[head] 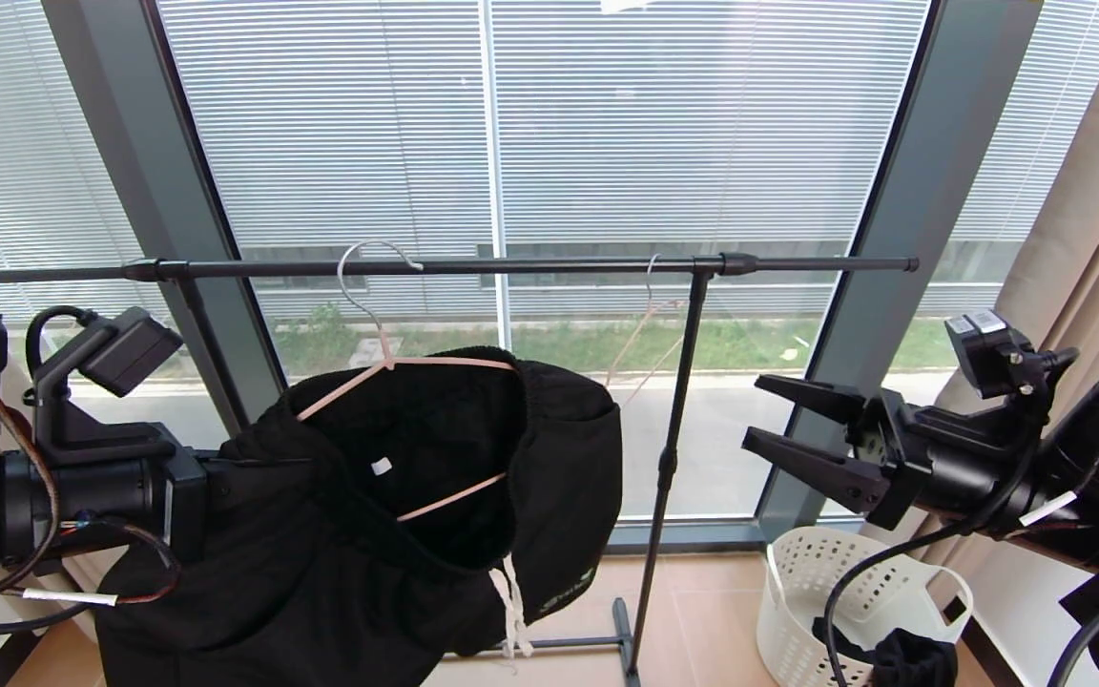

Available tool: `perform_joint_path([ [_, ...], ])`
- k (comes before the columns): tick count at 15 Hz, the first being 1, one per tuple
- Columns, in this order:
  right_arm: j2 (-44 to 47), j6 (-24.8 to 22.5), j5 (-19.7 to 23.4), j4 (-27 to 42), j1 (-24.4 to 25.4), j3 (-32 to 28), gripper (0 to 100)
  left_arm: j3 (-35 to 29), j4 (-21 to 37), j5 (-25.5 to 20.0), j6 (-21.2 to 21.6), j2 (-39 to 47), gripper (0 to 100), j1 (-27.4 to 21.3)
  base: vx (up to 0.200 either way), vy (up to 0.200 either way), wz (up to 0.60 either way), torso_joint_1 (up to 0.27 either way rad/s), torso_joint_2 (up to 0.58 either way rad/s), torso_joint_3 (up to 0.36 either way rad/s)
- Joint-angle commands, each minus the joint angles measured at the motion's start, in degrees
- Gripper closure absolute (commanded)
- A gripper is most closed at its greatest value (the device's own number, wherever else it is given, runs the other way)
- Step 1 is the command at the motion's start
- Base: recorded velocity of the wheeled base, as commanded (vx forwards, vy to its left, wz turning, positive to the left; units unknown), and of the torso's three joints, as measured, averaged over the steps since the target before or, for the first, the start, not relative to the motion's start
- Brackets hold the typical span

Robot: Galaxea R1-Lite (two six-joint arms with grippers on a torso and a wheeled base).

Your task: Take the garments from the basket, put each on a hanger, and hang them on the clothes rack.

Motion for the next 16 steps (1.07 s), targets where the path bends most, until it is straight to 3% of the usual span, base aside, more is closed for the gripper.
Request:
perform_joint_path([
  [1,1.2,-8.4,-0.7,0.1,0.6,-0.7,0,0.1,0.0,0.9,0.0,0.9,100,0.0,0.000,0.000,0.00,0.000,0.00,0.000],
  [2,2.7,-14.2,-3.1,0.2,0.7,-0.3,0,1.0,0.1,0.9,0.5,0.9,100,0.0,0.000,0.000,0.00,0.000,0.00,0.000],
  [3,3.0,-15.1,-3.9,0.2,0.8,-0.3,0,1.3,0.1,0.9,0.5,1.0,100,-0.1,0.000,0.000,0.00,0.000,0.00,0.000],
  [4,3.3,-16.6,-9.8,0.4,2.5,-0.4,0,2.2,0.0,1.2,0.7,1.6,100,-0.4,0.000,0.000,0.00,0.000,0.00,0.000],
  [5,3.0,-16.6,-13.1,1.5,3.2,-1.2,0,2.1,0.0,1.9,1.4,2.8,100,-0.8,0.000,0.000,0.00,0.000,0.00,0.000],
  [8,0.0,-16.6,-21.2,11.7,3.4,-5.1,0,1.1,0.0,10.3,1.7,6.3,100,-4.9,0.000,0.000,0.00,0.000,0.00,0.000],
  [12,-0.3,-16.7,-22.1,14.5,3.3,-6.3,0,1.1,-0.1,18.9,2.8,11.1,100,-8.7,0.000,0.000,0.00,0.000,0.00,0.000],
  [16,-0.3,-16.7,-22.1,14.5,3.2,-6.5,0,-0.9,-2.7,23.7,2.2,16.9,100,-8.5,0.000,0.000,0.00,0.000,0.00,0.000],
])
